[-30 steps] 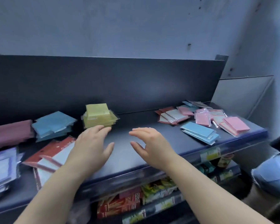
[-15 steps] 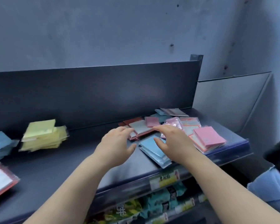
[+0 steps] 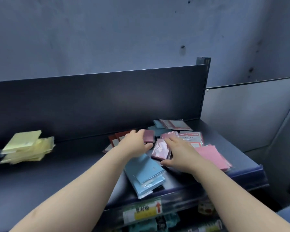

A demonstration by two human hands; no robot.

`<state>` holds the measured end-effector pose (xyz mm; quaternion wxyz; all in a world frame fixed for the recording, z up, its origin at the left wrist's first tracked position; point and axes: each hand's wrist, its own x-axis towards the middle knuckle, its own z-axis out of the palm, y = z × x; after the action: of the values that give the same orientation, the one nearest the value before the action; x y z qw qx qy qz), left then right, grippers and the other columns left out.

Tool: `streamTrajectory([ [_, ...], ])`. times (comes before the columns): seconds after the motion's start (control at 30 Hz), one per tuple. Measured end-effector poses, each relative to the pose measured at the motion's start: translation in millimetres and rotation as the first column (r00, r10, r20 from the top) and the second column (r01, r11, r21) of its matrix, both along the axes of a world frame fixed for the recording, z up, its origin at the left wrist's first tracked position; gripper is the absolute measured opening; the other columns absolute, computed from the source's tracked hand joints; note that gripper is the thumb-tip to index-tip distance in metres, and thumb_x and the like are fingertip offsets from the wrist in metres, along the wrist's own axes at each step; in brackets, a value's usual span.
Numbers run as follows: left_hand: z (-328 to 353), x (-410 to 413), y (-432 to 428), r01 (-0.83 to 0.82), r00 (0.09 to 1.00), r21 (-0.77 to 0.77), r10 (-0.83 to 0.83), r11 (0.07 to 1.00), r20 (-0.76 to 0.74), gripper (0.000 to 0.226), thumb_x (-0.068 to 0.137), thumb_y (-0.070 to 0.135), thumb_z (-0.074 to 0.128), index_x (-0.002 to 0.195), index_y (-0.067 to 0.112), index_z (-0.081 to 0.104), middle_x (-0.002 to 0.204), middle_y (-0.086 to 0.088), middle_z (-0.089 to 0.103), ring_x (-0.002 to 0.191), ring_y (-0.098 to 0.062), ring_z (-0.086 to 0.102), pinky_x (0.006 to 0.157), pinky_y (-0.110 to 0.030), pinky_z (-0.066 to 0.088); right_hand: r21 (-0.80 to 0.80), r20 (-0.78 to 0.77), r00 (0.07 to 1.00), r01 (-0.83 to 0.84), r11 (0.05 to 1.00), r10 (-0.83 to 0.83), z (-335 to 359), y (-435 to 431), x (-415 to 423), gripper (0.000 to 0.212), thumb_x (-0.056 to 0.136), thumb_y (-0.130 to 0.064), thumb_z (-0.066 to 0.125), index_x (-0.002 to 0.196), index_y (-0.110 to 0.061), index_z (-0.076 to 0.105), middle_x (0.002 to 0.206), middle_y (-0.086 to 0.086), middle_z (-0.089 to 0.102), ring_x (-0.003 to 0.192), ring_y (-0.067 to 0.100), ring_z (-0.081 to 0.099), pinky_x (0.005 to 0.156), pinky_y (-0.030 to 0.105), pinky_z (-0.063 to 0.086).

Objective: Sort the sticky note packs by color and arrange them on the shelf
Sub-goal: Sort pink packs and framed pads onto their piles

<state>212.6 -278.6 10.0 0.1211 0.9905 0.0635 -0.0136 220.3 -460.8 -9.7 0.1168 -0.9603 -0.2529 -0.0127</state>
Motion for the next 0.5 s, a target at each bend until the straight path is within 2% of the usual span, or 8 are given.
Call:
streamTrajectory([
  [0.13,-0.1,17.0,-11.1,-0.08,0.997,0.1,0.081,0.992,-0.013,0.071,0.088,0.061,0.045,0.14,0.014,0.037,0.135,-0.014,0.048,0.122,-0.034,0.041,0.098,-0.037,0.035,0.022,0.033,0.999,0.008,1.0,-0.008,-6.6,0.4,3.1,0.067,0.077,-0.053,0.062,0.132,-0.021,0.042,0.135,0.001,0.042,0.127,0.023,0.037,0.106,0.035,0.032],
  [0.23,0.8,27.0,-16.9,-0.149,0.989,0.099,0.151,0.984,-0.01,0.075,0.082,0.065,0.051,0.134,0.012,0.043,0.132,-0.014,0.048,0.121,-0.033,0.04,0.096,-0.037,0.038,0.043,0.019,0.999,0.036,0.998,-0.037,-6.6,3.0,4.7,0.065,0.081,-0.046,0.059,0.135,-0.018,0.038,0.137,0.004,0.038,0.127,0.026,0.033,0.106,0.033,0.031],
  [0.37,-1.7,35.5,-21.3,-0.179,0.984,0.064,0.18,0.982,-0.012,0.065,0.081,0.049,0.059,0.132,0.01,0.044,0.13,-0.013,0.047,0.12,-0.033,0.041,0.094,-0.037,0.04,0.035,0.003,0.999,0.052,0.998,-0.052,-4.5,3.9,8.3,0.062,0.083,-0.039,0.056,0.136,-0.014,0.037,0.137,0.007,0.036,0.127,0.028,0.028,0.107,0.034,0.03],
  [0.5,-7.2,37.0,-17.8,-0.238,0.971,-0.03,0.239,0.971,0.019,0.065,0.076,0.037,0.065,0.129,0.01,0.039,0.129,-0.015,0.045,0.121,-0.034,0.041,0.093,-0.037,0.04,0.066,0.007,0.998,0.066,0.996,-0.066,-5.6,5.5,8.6,0.053,0.079,-0.038,0.057,0.126,-0.017,0.044,0.125,0.005,0.04,0.119,0.026,0.031,0.1,0.033,0.036],
])
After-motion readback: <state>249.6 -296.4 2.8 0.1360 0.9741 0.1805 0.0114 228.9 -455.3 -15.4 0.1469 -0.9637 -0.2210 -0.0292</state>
